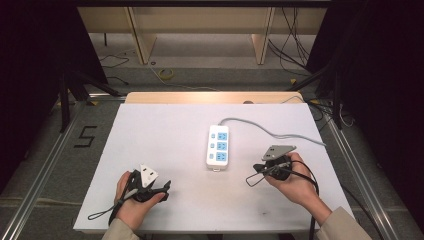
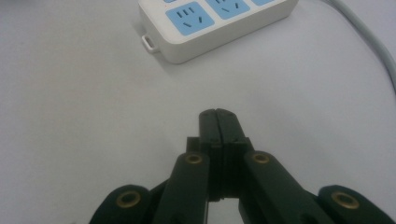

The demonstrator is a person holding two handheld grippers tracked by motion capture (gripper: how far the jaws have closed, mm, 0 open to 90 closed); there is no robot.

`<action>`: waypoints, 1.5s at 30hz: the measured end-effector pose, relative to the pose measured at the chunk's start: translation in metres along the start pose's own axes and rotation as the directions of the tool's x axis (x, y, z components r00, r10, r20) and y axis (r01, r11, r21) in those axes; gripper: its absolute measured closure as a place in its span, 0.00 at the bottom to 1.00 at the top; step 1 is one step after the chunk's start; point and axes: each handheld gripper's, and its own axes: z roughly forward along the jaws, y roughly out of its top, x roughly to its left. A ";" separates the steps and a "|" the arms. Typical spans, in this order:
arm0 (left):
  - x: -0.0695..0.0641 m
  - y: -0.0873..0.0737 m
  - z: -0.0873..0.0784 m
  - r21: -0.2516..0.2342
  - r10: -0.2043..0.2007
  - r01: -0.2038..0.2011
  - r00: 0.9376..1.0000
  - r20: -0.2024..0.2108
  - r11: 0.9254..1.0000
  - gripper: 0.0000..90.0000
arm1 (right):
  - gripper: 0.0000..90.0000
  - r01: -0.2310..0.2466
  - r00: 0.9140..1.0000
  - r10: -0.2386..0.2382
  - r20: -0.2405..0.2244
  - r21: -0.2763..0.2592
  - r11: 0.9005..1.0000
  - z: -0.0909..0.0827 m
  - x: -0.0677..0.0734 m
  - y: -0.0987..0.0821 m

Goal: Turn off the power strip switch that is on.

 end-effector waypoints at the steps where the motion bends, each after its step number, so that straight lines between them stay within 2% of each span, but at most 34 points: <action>1: 0.000 0.000 0.000 -0.002 -0.002 0.002 1.000 0.000 1.000 0.22 | 1.00 0.000 1.000 0.000 0.001 -0.003 1.000 0.000 0.000 0.003; 14: -0.001 0.000 0.001 0.004 0.003 -0.003 1.000 0.005 1.000 0.22 | 1.00 0.014 1.000 -0.014 -0.002 0.011 1.000 0.003 -0.003 0.012; 45: -0.001 0.000 0.001 0.006 0.003 -0.003 1.000 0.006 1.000 0.22 | 1.00 0.012 1.000 -0.012 -0.003 0.032 0.999 0.009 -0.006 0.030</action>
